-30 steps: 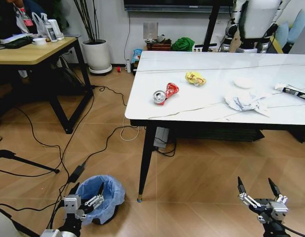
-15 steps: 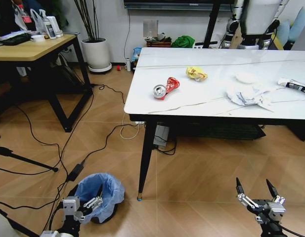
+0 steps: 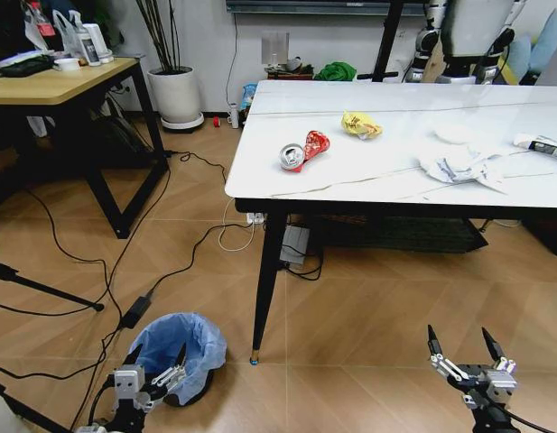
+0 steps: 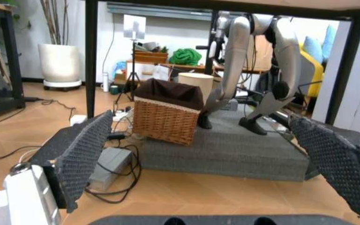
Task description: Pick up the trash bin and place the trash from the table into it.
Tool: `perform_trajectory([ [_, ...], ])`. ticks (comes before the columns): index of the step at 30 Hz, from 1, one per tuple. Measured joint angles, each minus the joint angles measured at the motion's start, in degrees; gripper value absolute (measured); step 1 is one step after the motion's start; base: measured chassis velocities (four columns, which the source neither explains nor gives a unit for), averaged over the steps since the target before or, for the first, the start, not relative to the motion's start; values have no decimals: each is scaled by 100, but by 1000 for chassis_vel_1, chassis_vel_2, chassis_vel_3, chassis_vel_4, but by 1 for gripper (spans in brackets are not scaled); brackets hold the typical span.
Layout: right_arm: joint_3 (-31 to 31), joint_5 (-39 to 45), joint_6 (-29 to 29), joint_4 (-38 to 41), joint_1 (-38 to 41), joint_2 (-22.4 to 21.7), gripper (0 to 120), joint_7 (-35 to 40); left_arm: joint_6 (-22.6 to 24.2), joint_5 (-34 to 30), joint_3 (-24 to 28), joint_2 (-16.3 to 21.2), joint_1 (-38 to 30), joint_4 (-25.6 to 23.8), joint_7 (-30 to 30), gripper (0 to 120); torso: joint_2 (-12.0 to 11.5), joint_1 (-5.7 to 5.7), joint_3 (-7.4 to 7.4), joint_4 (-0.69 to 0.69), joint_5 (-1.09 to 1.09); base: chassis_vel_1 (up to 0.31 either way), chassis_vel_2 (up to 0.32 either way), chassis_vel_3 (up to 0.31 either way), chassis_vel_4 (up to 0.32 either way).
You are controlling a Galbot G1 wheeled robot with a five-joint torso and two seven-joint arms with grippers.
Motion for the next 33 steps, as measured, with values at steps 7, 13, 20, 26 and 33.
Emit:
perform_trajectory([
  [7, -173, -128, 152, -233, 57, 1, 100, -55, -101, -284, -95, 78, -15, 236, -111, 100, -71, -30, -40, -1, 1, 0, 0, 0, 0],
  [13, -341, -305, 334, -401, 61, 1, 100, -99, -170, -472, -215, 111, -325, 923, -82, 100, -70, -31, -37, 0, 0, 0, 0, 0, 0],
  [20, -551, -577, 585, -512, -37, 1, 100, -115, 272, -1341, -280, 303, -1456, 1930, -65, 100, -47, -23, -22, -3, -1, 0, 0, 0, 0],
  [26, -480, -575, 631, -515, -78, 1, 100, -119, 518, -1511, -213, 366, -1845, 2451, -85, 100, -34, -18, -13, 0, -1, 0, 0, 0, 0],
  [33, -466, -584, 617, -436, -98, 1, 100, -119, 811, -1543, -101, 293, -2016, 2752, -127, 100, -25, -15, -7, 0, 0, 0, 0, 0, 0],
])
